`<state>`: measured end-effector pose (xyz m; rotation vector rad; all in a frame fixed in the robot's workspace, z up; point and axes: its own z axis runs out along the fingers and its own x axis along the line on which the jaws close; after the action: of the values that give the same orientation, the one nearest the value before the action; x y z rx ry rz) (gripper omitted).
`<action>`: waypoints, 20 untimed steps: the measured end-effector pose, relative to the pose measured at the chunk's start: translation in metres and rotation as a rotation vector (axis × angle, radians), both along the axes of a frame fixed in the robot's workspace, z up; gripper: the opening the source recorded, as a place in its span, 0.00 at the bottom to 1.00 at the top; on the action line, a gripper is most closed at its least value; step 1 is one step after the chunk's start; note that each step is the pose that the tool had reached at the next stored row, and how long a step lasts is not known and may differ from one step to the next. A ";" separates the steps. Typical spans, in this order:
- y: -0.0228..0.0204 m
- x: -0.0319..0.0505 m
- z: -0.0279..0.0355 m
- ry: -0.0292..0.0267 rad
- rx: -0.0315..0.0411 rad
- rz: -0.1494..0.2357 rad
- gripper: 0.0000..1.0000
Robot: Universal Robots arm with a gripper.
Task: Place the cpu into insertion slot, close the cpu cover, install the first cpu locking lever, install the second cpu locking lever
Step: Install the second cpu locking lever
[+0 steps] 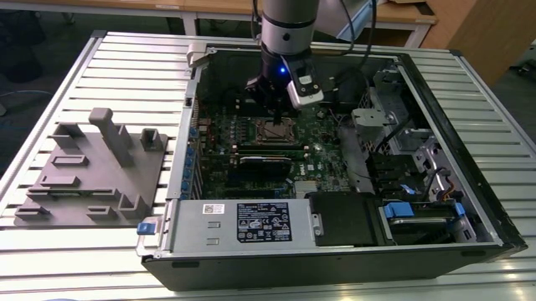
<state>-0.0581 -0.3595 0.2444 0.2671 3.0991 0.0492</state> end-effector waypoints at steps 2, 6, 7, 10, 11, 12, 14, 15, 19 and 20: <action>-0.0024 0.0000 0.0000 0.0000 0.0000 0.000 0.11; -0.0070 0.0000 0.0000 -0.0001 0.0001 0.000 0.11; -0.0081 0.0000 0.0000 0.0000 0.0000 0.000 0.11; -0.0110 0.0000 0.0000 0.0000 0.0001 0.000 0.11; -0.0116 0.0000 0.0000 -0.0001 0.0001 0.000 0.11; -0.0118 0.0000 0.0000 -0.0001 0.0001 0.000 0.11; -0.0118 0.0000 0.0000 -0.0001 0.0001 0.000 0.11; -0.0119 0.0000 0.0000 -0.0001 0.0000 0.000 0.11; -0.0119 0.0000 0.0000 -0.0001 0.0000 0.001 0.11; -0.0120 0.0000 0.0000 -0.0001 0.0000 0.005 0.11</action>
<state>-0.0581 -0.3714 0.2444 0.2591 3.0998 0.0493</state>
